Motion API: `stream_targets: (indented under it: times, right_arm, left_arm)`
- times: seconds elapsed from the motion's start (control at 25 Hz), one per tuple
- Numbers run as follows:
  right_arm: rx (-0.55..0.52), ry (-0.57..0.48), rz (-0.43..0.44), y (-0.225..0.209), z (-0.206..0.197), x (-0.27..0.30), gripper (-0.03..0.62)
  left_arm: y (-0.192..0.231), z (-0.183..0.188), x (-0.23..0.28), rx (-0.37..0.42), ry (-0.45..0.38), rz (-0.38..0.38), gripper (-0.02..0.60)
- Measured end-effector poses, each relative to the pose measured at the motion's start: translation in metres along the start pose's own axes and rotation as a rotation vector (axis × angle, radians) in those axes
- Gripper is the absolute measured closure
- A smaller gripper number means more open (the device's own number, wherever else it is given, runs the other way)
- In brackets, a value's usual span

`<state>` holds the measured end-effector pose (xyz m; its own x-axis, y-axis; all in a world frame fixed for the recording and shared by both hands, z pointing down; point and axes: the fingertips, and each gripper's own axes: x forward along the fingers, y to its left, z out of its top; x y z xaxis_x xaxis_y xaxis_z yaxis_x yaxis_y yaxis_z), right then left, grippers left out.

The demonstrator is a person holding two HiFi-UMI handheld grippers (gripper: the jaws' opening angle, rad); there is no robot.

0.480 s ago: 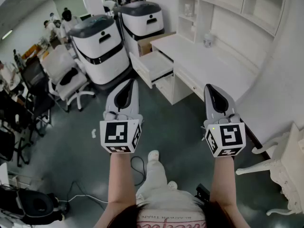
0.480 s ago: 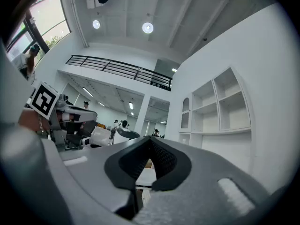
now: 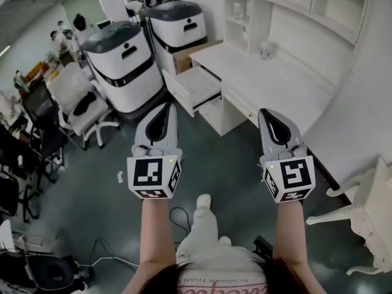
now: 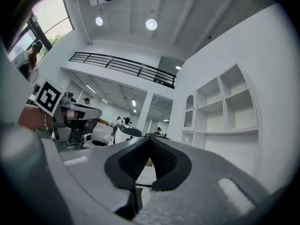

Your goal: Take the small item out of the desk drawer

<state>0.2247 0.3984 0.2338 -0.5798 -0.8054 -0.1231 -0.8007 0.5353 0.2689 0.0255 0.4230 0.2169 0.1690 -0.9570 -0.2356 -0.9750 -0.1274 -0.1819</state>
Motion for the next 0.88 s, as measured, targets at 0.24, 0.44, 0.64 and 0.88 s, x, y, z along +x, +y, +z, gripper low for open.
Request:
stream_targets:
  times: [0.24, 0.44, 0.64, 0.88]
  right_arm:
    - [-0.001, 0.017, 0.014, -0.005, -0.011, 0.045, 0.594]
    - [0.018, 0.021, 0.007, -0.018, -0.023, 0.089, 0.594]
    - [0.035, 0.031, -0.006, -0.030, -0.041, 0.136, 0.594]
    - [0.028, 0.054, -0.018, -0.045, -0.057, 0.188, 0.594]
  left_arm:
    - [0.022, -0.019, 0.035, -0.004, 0.018, -0.010, 0.565]
    - [0.046, -0.035, 0.074, -0.021, 0.022, -0.001, 0.565]
    - [0.068, -0.062, 0.116, -0.027, 0.044, -0.001, 0.565]
    - [0.093, -0.085, 0.165, -0.034, 0.057, -0.006, 0.566]
